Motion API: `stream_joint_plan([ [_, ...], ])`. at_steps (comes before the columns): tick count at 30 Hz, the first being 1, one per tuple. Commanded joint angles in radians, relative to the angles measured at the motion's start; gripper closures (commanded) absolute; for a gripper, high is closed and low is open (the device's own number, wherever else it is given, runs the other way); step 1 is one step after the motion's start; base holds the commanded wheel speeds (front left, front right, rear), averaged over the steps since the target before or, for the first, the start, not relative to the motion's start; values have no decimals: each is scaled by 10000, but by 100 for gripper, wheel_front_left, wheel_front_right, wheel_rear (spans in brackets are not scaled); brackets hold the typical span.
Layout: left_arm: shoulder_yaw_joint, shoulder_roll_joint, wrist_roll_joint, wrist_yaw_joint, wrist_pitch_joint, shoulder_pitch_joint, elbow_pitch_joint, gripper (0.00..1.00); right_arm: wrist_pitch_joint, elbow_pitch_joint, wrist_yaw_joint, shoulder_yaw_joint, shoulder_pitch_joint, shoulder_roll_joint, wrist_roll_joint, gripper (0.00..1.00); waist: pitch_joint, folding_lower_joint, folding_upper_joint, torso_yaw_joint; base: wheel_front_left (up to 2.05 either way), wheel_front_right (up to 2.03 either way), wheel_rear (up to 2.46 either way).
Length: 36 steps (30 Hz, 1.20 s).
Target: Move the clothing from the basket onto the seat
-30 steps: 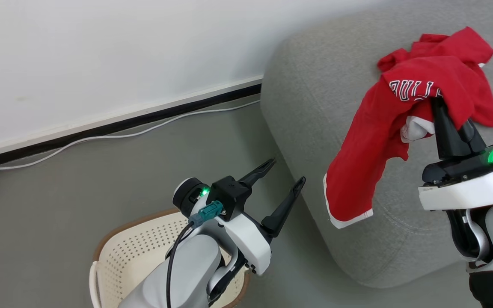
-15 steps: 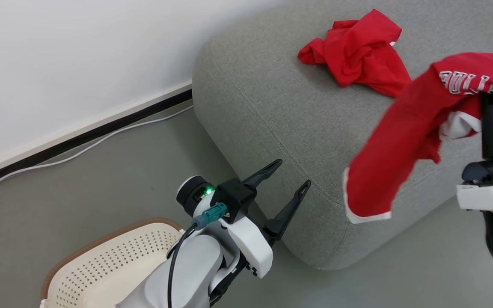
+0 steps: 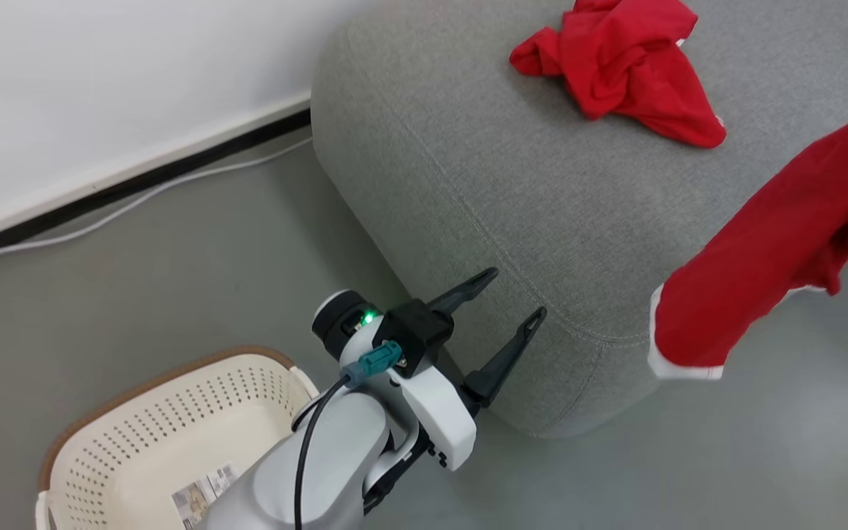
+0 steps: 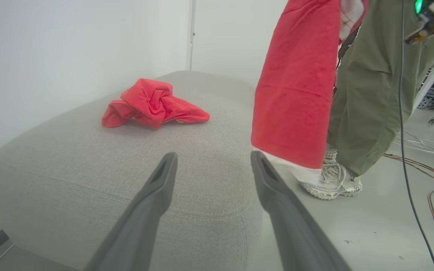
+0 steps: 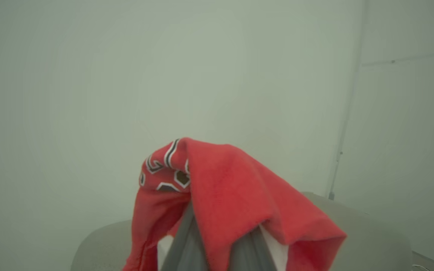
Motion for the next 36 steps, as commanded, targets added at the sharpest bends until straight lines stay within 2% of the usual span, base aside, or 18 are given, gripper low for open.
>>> stream_joint_plan([
  [1,324,22,140,-86,-59,-537,-214,0,-59,-209,14,-94,-480,-344,-130,100,434,0,0,2,0,0,0],
  [15,789,509,1265,-115,-59,-1668,-485,0,-59,1071,14,-1274,-3541,-864,-877,100,2750,0,0,130,0,0,0],
  [23,522,573,1597,-132,-59,-2601,-586,0,-59,2200,14,-2264,-5379,-1538,-1178,100,3888,0,0,428,0,0,0],
  [36,-128,481,1538,-146,4,-3637,-500,0,-59,4810,14,-3557,-8241,-2917,-2675,100,4949,0,0,790,0,0,0],
])
